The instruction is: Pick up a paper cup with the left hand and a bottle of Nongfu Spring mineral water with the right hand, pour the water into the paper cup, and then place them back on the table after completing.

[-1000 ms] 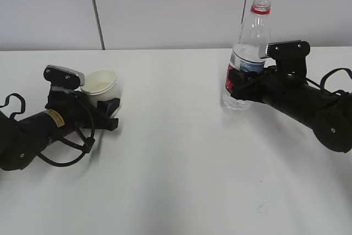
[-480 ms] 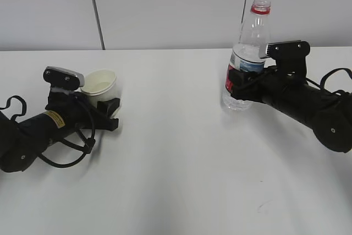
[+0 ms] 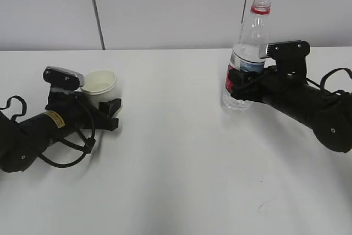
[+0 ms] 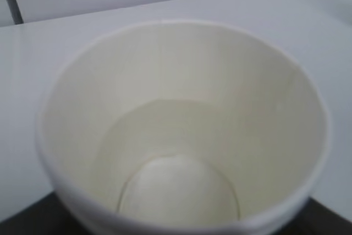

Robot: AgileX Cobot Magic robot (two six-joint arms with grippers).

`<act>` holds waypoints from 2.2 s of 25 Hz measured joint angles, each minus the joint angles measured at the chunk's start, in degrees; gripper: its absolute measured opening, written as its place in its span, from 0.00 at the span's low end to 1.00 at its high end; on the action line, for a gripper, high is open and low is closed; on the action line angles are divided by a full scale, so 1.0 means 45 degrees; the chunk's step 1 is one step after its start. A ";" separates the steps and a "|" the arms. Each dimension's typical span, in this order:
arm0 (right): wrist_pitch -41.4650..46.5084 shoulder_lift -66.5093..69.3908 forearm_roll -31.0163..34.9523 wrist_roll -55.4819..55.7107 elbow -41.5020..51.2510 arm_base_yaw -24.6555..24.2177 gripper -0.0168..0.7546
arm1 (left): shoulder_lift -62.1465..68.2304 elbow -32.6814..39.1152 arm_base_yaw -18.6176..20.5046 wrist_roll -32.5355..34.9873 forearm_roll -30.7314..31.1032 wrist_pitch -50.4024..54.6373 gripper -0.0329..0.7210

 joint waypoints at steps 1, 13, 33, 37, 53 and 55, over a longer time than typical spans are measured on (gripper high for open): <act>0.0000 0.0000 0.0000 0.0000 0.0000 0.0000 0.50 | 0.0000 0.0000 0.0000 0.0000 -0.0012 -0.0064 0.65; 0.0000 0.0000 0.0000 0.0000 0.0000 0.0000 0.50 | 0.0000 0.0060 0.0000 -0.0361 -0.0602 -0.0238 0.81; 0.0148 0.0000 0.0000 0.0000 0.0000 0.0000 0.50 | -0.2035 0.3028 0.0000 -0.0425 -0.0602 -0.1262 0.82; 0.0210 0.0000 0.0000 0.0000 0.0000 0.0000 0.50 | -0.2629 0.3681 0.0000 -0.0425 -0.0602 -0.1300 0.82; -0.0003 0.1038 0.0107 -0.0551 -0.0495 0.0000 0.50 | -0.2897 0.4421 0.0000 -0.0425 -0.0605 -0.1396 0.82; -0.0003 0.1038 0.0198 -0.0656 -0.0495 0.0000 0.50 | -0.2897 0.4421 0.0000 -0.0425 -0.0605 -0.1396 0.82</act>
